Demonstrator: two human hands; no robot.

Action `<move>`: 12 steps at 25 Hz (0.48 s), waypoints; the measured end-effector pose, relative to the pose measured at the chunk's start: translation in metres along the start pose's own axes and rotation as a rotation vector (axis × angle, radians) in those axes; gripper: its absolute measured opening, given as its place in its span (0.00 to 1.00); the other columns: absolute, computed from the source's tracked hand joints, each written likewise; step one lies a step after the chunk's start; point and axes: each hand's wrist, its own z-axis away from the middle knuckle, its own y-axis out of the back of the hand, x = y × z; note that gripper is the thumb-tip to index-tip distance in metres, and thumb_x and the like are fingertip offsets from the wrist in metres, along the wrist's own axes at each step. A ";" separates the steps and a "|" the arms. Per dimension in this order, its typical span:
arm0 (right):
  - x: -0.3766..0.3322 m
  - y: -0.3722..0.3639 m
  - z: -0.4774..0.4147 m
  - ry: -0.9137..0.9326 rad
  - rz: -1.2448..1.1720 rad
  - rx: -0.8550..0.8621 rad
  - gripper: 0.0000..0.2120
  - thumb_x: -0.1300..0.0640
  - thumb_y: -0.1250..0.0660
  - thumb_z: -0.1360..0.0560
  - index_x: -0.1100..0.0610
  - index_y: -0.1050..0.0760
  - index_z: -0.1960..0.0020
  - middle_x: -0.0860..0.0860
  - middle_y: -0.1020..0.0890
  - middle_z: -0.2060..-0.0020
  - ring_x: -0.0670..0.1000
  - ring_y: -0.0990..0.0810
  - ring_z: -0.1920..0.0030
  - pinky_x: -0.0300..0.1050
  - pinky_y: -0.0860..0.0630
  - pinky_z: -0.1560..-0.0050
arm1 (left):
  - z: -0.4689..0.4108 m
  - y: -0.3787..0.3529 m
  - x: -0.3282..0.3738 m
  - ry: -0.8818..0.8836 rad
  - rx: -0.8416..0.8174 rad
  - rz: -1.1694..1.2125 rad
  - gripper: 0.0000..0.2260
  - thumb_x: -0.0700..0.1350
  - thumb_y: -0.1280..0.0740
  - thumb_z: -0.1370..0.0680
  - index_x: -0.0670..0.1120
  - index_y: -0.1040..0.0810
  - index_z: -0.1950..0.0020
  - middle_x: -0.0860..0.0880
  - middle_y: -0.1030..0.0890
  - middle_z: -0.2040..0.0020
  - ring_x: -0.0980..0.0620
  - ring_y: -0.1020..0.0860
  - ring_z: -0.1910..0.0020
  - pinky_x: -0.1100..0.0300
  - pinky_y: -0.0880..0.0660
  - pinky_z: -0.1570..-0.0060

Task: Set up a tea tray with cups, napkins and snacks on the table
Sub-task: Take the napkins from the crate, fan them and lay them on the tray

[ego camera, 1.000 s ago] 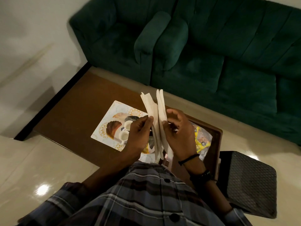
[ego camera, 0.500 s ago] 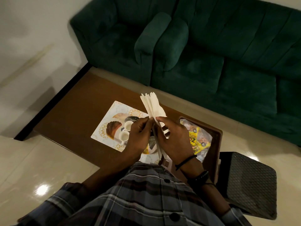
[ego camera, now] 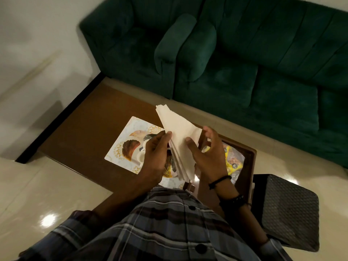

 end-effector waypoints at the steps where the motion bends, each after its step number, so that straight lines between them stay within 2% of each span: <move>1: 0.000 0.003 -0.002 -0.155 -0.061 -0.041 0.34 0.44 0.27 0.31 0.54 0.36 0.30 0.51 0.26 0.35 0.50 0.27 0.37 0.49 0.25 0.39 | -0.002 0.001 0.000 0.042 0.011 0.072 0.11 0.44 0.34 0.22 0.53 0.16 0.60 0.57 0.15 0.63 0.58 0.16 0.60 0.63 0.19 0.63; 3: -0.004 0.007 0.000 -0.433 -0.323 -0.175 0.39 0.43 0.26 0.34 0.54 0.38 0.30 0.53 0.23 0.38 0.54 0.24 0.38 0.55 0.22 0.42 | -0.006 0.003 0.001 0.097 0.035 0.174 0.05 0.46 0.34 0.22 0.50 0.19 0.52 0.54 0.14 0.59 0.55 0.15 0.58 0.60 0.19 0.63; 5: -0.008 0.007 0.005 -0.536 -0.527 -0.353 0.30 0.46 0.26 0.32 0.55 0.30 0.35 0.54 0.19 0.44 0.57 0.20 0.43 0.58 0.20 0.44 | -0.009 0.005 0.002 0.107 0.011 0.246 0.06 0.46 0.35 0.22 0.46 0.21 0.49 0.52 0.13 0.60 0.55 0.15 0.60 0.60 0.19 0.66; 8: -0.011 0.004 0.012 -0.364 -0.624 -0.464 0.10 0.57 0.28 0.28 0.53 0.21 0.47 0.54 0.15 0.48 0.55 0.16 0.50 0.53 0.18 0.48 | -0.010 0.007 0.003 0.154 -0.102 0.325 0.10 0.52 0.37 0.21 0.48 0.21 0.46 0.51 0.13 0.55 0.54 0.15 0.58 0.59 0.20 0.65; 10: -0.013 0.004 0.013 -0.303 -0.647 -0.498 0.08 0.61 0.30 0.27 0.53 0.21 0.49 0.53 0.15 0.50 0.51 0.15 0.56 0.48 0.17 0.53 | -0.012 0.008 0.009 0.202 -0.183 0.372 0.18 0.58 0.38 0.23 0.48 0.23 0.39 0.46 0.15 0.47 0.48 0.16 0.52 0.52 0.19 0.58; 12: -0.014 0.003 0.014 -0.293 -0.708 -0.579 0.07 0.63 0.32 0.25 0.56 0.21 0.48 0.53 0.15 0.53 0.51 0.15 0.60 0.46 0.17 0.60 | -0.018 0.011 0.013 0.235 -0.201 0.420 0.23 0.60 0.36 0.24 0.47 0.25 0.37 0.43 0.17 0.46 0.44 0.18 0.49 0.47 0.20 0.54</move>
